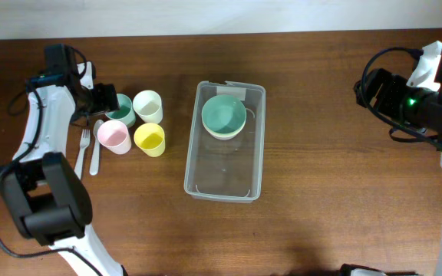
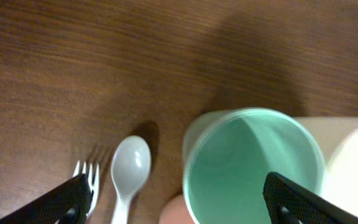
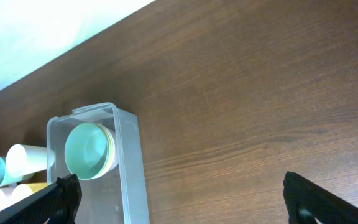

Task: Pack container
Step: 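Move the left gripper to the green cup and grasp it, then carry the green cup into the container's lower right area and release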

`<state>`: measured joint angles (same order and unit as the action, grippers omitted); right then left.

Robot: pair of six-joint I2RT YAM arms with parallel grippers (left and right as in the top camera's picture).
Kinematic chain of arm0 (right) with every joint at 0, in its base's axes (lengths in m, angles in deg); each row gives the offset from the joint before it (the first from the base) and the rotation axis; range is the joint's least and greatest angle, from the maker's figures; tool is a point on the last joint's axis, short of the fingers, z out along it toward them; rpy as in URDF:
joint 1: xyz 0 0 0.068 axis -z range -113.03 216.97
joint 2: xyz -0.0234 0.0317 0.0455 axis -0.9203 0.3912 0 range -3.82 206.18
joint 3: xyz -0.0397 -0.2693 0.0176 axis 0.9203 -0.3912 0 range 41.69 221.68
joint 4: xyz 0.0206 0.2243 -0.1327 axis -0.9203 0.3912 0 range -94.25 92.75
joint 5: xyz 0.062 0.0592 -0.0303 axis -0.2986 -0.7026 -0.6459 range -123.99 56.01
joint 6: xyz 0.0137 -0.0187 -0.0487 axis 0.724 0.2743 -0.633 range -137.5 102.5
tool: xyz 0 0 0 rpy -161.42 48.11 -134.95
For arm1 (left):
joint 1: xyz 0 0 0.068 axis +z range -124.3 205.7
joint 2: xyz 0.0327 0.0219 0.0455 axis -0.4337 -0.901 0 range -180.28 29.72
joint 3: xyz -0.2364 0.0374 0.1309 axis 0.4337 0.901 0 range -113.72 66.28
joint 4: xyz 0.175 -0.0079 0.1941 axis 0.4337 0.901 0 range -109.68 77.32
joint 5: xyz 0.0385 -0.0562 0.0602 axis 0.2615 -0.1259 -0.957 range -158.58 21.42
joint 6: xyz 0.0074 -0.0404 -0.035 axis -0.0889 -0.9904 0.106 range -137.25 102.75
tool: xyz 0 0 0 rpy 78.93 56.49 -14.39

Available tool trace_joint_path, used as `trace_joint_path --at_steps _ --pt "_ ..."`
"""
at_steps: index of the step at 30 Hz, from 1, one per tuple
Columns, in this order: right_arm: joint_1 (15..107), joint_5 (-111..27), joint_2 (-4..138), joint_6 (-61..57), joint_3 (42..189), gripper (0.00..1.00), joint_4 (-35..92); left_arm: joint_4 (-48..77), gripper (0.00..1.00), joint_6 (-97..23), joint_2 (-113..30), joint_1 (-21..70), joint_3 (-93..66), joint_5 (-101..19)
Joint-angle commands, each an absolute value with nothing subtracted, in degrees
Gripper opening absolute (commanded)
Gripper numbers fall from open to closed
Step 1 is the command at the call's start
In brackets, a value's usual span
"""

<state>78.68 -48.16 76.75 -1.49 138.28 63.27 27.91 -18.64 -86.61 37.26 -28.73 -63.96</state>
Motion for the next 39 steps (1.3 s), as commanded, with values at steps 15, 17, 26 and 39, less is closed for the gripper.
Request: trace_joint_path --at_steps 15,17,26,39 --pt "79.05 -47.64 76.6 -2.08 138.87 0.99 63.27 23.69 0.5 -20.69 -92.43 37.5 -29.51 -63.43" --pt "79.05 -47.64 76.58 -2.08 138.87 0.99 63.27 24.24 0.42 -20.67 -92.43 37.5 -29.51 -63.43" --pt "79.05 -47.64 76.58 -2.08 138.87 0.99 63.27 27.71 0.01 -20.43 -92.27 37.5 -34.65 -63.48" --pt "79.05 -47.64 76.58 -2.08 138.87 0.99 63.27 60.48 0.01 -20.48 -86.2 28.71 -66.95 -56.77"
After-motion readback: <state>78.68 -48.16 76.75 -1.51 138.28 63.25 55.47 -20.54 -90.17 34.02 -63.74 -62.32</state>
